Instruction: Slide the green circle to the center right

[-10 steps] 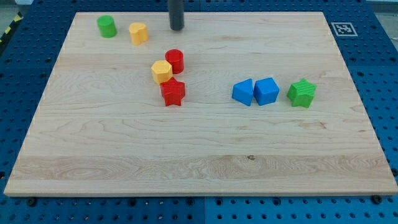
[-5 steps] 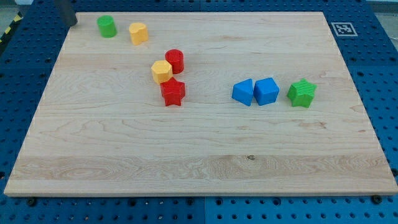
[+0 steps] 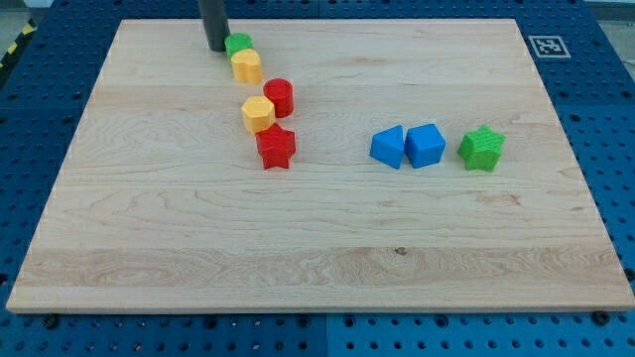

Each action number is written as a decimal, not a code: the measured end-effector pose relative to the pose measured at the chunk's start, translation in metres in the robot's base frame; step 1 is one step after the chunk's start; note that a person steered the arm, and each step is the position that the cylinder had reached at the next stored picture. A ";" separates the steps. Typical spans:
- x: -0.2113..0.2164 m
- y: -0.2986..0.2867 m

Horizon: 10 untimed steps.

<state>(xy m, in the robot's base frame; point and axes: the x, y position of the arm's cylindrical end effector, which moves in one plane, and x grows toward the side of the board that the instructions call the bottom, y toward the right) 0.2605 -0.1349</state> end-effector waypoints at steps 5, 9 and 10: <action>0.028 0.093; -0.004 0.096; -0.008 0.119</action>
<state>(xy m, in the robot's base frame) 0.2521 -0.0161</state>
